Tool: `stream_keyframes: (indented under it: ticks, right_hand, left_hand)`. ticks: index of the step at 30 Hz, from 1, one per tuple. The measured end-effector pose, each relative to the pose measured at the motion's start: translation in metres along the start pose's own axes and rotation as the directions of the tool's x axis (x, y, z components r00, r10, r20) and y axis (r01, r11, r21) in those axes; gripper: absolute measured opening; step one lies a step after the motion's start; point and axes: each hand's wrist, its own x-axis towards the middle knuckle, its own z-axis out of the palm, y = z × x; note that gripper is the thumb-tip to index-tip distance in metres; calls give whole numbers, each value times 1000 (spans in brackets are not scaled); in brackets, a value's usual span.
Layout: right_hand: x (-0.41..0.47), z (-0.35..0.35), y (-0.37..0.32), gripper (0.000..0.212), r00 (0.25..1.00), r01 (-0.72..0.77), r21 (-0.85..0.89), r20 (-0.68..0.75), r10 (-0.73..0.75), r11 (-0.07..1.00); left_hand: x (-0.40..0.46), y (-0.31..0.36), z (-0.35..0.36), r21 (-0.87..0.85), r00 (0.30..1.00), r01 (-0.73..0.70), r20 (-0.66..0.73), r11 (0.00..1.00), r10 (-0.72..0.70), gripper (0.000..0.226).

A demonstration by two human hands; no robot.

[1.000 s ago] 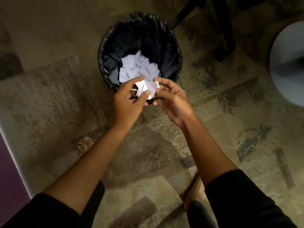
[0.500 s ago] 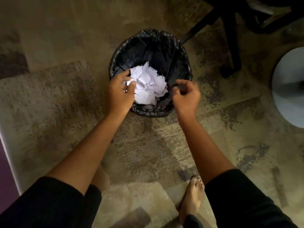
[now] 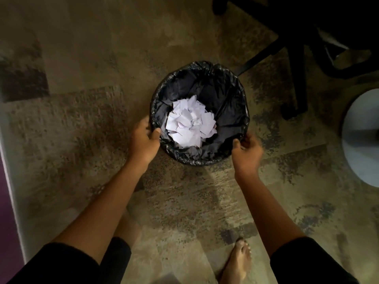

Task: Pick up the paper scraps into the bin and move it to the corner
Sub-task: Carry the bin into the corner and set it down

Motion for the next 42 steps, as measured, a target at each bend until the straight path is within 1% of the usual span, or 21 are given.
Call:
stream_keyframes:
  ticks: [2, 5, 10, 13, 16, 17, 20, 23, 26, 28, 30, 31, 32, 34, 37, 39, 42]
  right_hand:
    - [-1, 3, -6, 42, 1000, -3, 28, 4, 3, 1000]
    - [-4, 9, -19, 41, 1000, -2, 13, 2, 2, 1000]
    - [-21, 32, -70, 43, 997, 40, 11, 72, -40, 999]
    - [-37, 51, -113, 40, 987, 103, -27, 124, -99, 994]
    - [-54, 73, -169, 41, 968, 156, -33, 203, -146, 987]
    - [-61, 80, -191, 41, 959, 191, -34, 219, -179, 981]
    - [-76, 102, -253, 42, 928, 267, -36, 280, -247, 963]
    - [-81, 133, -311, 39, 903, 298, -45, 336, -267, 953]
    - [-84, 170, -351, 40, 867, 323, -9, 403, -293, 946]
    - [-86, 183, -378, 40, 858, 302, 29, 427, -285, 953]
    - [-63, 273, -408, 39, 789, 353, 0, 538, -297, 936]
    - [-61, 281, -416, 40, 769, 383, 22, 547, -331, 924]
    - [-62, 291, -429, 41, 767, 378, 37, 547, -335, 925]
    - [-55, 319, -444, 40, 754, 408, 45, 547, -364, 912]
    - [-22, 401, -467, 38, 684, 452, 17, 636, -358, 892]
    - [-4, 450, -487, 41, 660, 482, -5, 660, -359, 876]
    - [18, 509, -509, 40, 624, 521, -34, 697, -353, 853]
  left_hand:
    - [3, -2, -4, -40, 999, 35, -18, 999, -36, 47]
    - [5, -5, -19, -100, 998, 56, -31, 993, -60, 48]
    - [-2, 4, -78, -164, 992, 99, -66, 981, -111, 51]
    - [-1, 13, -129, -241, 990, 93, -77, 966, -115, 51]
    - [2, 26, -188, -313, 981, 133, -95, 940, -171, 71]
    - [4, 32, -209, -314, 978, 134, -111, 940, -177, 71]
    - [11, 60, -267, -285, 979, 126, -116, 950, -165, 46]
    - [26, 81, -314, -268, 968, 167, -137, 949, -209, 50]
    - [47, 88, -346, -306, 955, 158, -196, 939, -224, 53]
    - [56, 102, -356, -315, 955, 128, -217, 940, -203, 53]
    - [114, 79, -383, -344, 907, 167, -314, 924, -281, 51]
    - [120, 83, -388, -343, 913, 153, -309, 927, -265, 50]
    - [127, 88, -394, -354, 915, 141, -311, 924, -259, 49]
    - [147, 86, -405, -375, 893, 142, -351, 916, -282, 47]
    - [210, 76, -417, -444, 836, 191, -394, 875, -382, 45]
    - [253, 71, -424, -480, 810, 217, -398, 850, -431, 44]
    - [309, 66, -444, -493, 795, 205, -420, 846, -438, 41]
